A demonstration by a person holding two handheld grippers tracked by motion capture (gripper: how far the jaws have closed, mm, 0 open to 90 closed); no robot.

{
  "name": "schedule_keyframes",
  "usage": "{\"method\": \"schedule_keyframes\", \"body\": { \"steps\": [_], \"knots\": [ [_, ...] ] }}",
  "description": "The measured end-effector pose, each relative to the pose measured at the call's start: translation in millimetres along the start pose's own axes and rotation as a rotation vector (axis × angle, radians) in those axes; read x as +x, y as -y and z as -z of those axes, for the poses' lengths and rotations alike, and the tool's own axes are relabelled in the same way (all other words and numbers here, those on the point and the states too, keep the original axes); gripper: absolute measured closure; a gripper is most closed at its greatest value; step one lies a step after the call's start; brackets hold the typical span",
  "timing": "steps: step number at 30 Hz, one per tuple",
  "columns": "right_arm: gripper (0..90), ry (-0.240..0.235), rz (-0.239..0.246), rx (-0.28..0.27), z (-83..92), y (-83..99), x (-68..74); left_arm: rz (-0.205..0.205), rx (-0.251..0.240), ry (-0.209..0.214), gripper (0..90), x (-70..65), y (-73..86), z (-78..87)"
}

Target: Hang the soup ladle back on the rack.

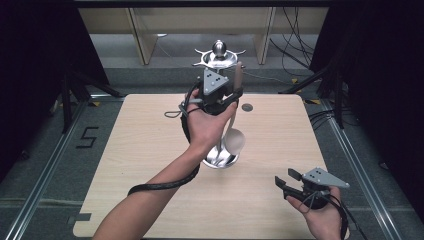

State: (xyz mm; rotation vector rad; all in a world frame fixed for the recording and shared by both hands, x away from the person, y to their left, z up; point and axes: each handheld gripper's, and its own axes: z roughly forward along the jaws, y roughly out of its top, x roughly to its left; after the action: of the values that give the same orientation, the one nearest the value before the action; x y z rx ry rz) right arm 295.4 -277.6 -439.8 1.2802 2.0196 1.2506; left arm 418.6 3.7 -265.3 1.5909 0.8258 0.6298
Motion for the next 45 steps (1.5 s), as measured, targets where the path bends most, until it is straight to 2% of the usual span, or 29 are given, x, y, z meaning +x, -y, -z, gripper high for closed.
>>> {"method": "schedule_keyframes", "body": {
  "steps": [1, 3, 12, 20, 21, 22, 27, 29, 32, 33, 36, 38, 39, 41, 45],
  "knots": [
    [43.2, -0.004, -0.032, 0.012, 0.6, 0.3, 2.2, 0.002, 0.001, 0.000, 74.1, 0.1, 0.0, 0.0],
    [43.2, 0.005, 0.028, -0.010, -0.7, 0.1, -2.2, -0.001, -0.002, 0.000, 74.0, 0.3, 0.4, -0.2],
    [43.2, 0.003, 0.018, -0.004, -0.7, 0.2, -1.4, -0.017, -0.010, 0.001, 72.5, -0.2, 2.5, 0.4],
    [43.2, 0.005, 0.022, -0.006, -0.6, 0.5, -2.0, -0.037, -0.006, 0.015, 62.6, -5.2, 7.1, 6.7],
    [43.2, 0.005, 0.022, -0.006, -0.5, 0.6, -2.1, -0.041, -0.007, 0.018, 61.2, -5.7, 7.9, 8.0],
    [43.2, 0.001, -0.015, 0.006, -0.5, 1.3, 0.6, -0.045, -0.006, 0.019, 59.7, -6.3, 8.9, 9.4],
    [43.1, 0.002, -0.018, 0.006, -0.4, 1.6, 0.4, -0.066, -0.006, 0.030, 53.9, -5.3, 14.8, 17.3],
    [43.1, -0.002, -0.038, 0.005, -0.2, 1.6, 1.9, -0.060, -0.005, 0.036, 52.1, -5.4, 17.6, 21.4],
    [43.1, -0.002, -0.041, 0.008, -0.3, 1.6, 2.2, -0.071, -0.004, 0.042, 49.9, -4.4, 21.3, 28.4],
    [43.1, -0.008, 0.000, -0.007, -2.0, 1.7, -1.4, -0.078, -0.005, 0.048, 49.3, -4.5, 22.8, 31.0],
    [43.0, -0.004, 0.002, -0.004, -1.7, 1.6, -1.2, -0.086, 0.002, 0.059, 48.0, -4.4, 26.6, 36.7],
    [43.0, -0.005, -0.002, -0.005, -1.6, 1.7, -1.1, -0.094, 0.006, 0.069, 46.9, -3.8, 29.9, 41.2],
    [43.0, -0.001, -0.050, 0.011, -0.1, 1.8, 2.6, -0.100, 0.007, 0.075, 46.3, -3.1, 31.5, 43.7],
    [43.0, 0.000, -0.035, 0.006, -0.5, 2.1, 1.4, -0.106, 0.011, 0.078, 45.6, -1.8, 34.8, 48.8],
    [42.9, 0.002, -0.035, 0.015, 0.4, 1.5, 1.2, -0.118, 0.020, 0.086, 44.5, 3.7, 41.3, 59.4]
  ]
}}
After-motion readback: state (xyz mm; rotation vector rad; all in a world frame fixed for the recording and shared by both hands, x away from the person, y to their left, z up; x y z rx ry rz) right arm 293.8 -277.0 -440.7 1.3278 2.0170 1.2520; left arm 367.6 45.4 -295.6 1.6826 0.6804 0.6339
